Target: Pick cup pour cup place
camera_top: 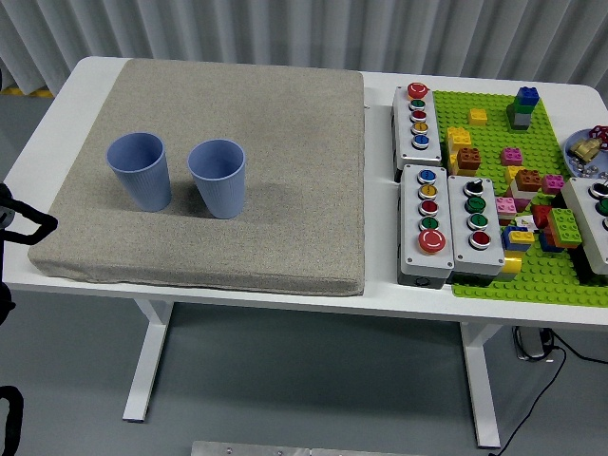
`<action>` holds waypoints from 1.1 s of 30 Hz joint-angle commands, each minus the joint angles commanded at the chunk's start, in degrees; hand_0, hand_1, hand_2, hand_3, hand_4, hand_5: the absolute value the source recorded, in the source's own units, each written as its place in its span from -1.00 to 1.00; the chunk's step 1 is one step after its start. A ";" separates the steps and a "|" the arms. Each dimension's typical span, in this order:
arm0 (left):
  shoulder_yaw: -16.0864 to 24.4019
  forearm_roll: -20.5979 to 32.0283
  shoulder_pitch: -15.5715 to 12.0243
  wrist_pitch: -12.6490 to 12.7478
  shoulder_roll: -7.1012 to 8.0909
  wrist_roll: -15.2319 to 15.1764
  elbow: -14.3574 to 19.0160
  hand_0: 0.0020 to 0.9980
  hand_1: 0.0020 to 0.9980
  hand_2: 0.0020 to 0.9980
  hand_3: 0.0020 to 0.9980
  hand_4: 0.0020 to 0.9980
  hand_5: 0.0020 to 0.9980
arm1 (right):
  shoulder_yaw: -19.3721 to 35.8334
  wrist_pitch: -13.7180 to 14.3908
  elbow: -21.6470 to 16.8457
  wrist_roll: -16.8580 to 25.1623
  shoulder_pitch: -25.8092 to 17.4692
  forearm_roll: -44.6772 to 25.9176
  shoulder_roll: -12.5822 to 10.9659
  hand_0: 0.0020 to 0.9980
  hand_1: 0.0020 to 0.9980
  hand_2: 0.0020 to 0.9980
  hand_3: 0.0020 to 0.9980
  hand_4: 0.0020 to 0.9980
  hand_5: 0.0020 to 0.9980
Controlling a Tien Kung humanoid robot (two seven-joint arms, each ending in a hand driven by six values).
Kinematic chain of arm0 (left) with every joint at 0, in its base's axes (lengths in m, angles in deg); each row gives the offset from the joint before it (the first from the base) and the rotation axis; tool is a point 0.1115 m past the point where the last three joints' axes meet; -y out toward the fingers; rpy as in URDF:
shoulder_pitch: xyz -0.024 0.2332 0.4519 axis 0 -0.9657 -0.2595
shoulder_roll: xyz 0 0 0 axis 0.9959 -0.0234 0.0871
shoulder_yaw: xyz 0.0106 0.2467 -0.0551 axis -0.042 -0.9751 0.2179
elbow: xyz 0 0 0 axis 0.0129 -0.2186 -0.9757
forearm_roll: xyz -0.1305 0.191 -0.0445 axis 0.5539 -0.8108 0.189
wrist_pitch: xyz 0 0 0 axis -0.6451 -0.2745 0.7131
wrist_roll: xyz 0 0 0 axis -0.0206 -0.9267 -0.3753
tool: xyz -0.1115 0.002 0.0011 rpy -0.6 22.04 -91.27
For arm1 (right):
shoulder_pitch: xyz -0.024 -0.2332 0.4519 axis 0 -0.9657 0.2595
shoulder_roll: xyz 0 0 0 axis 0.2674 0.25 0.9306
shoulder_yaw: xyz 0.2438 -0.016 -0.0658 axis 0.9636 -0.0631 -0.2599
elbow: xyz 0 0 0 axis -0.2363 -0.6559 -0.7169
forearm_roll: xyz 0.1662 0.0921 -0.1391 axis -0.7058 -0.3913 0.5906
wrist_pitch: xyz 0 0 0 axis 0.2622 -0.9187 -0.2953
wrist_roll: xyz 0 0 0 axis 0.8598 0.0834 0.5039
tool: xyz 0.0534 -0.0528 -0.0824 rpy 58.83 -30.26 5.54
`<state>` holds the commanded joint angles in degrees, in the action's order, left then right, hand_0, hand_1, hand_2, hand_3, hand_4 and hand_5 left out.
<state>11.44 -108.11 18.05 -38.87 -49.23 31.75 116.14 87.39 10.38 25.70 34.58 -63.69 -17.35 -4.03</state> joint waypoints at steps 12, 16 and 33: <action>0.05 -0.44 -0.06 -0.15 -0.13 -0.06 0.13 0.68 0.67 0.97 0.95 0.78 1.00 | 0.49 -0.24 0.00 -0.23 0.04 -0.22 -0.29 0.50 0.46 0.61 0.27 -0.64 -0.54; 0.07 -0.47 -0.16 -0.12 -0.18 0.01 0.14 0.68 0.67 0.96 0.95 0.77 1.00 | 0.86 -0.34 0.00 -0.28 0.01 -0.04 -0.35 0.49 0.46 0.59 0.26 -0.64 -0.54; 0.51 -0.84 0.09 -0.03 -0.07 0.06 0.41 0.68 0.67 0.96 0.95 0.80 1.00 | 0.60 -0.27 0.00 -0.05 0.17 -0.21 -0.42 0.49 0.45 0.58 0.25 -0.65 -0.54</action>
<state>11.95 -108.94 18.14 -38.90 -49.30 31.82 116.54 88.00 10.11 25.70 34.53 -63.52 -17.56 -4.46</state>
